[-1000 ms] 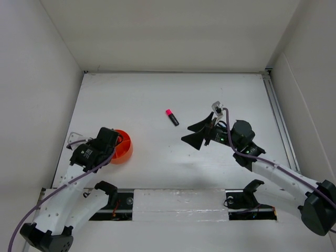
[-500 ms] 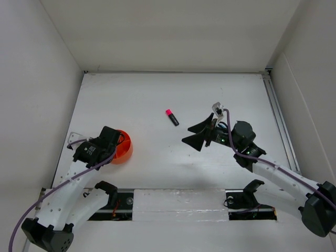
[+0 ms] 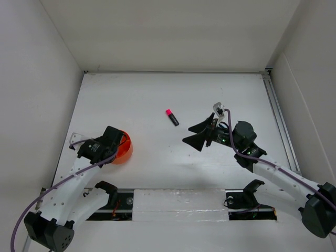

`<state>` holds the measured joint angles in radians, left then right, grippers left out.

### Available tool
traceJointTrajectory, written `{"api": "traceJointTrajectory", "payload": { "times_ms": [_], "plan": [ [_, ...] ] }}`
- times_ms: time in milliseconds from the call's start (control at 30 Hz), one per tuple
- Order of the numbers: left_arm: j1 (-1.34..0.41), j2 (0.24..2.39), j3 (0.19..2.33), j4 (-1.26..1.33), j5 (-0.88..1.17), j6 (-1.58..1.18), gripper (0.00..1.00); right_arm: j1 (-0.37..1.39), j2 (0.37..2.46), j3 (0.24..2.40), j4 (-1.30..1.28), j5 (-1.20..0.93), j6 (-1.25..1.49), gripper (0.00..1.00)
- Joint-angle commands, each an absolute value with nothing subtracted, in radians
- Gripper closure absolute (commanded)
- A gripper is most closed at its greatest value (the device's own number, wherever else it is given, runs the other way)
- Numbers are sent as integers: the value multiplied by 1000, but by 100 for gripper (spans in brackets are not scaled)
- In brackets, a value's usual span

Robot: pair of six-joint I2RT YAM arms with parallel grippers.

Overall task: Sort the stationery into containers
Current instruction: Place the stationery in the storage box.

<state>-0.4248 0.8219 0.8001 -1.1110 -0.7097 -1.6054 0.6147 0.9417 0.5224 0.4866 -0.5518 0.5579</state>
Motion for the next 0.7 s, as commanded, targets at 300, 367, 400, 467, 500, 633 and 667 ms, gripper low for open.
{"api": "traceJointTrajectory", "payload": {
  "times_ms": [300, 367, 400, 467, 500, 633, 667],
  "plan": [
    [-428, 801, 776, -1123, -790, -1701, 58, 607, 922, 522, 549, -583, 561, 0],
    [-428, 792, 776, -1123, -790, -1701, 58, 607, 911, 522, 549, -583, 561, 0],
    [-428, 792, 776, -1123, -790, -1701, 58, 607, 911, 522, 549, -583, 561, 0],
    [-428, 781, 788, -1123, -781, -1691, 58, 607, 911, 522, 549, -583, 561, 0],
    [-428, 766, 788, -1123, -781, -1690, 58, 607, 911, 522, 549, -583, 561, 0],
    [-428, 707, 836, -1123, -740, -1632, 53, 607, 942, 531, 549, -583, 561, 0],
    [-428, 677, 836, -1123, -727, -1615, 50, 607, 959, 531, 549, -583, 561, 0]
  ]
}}
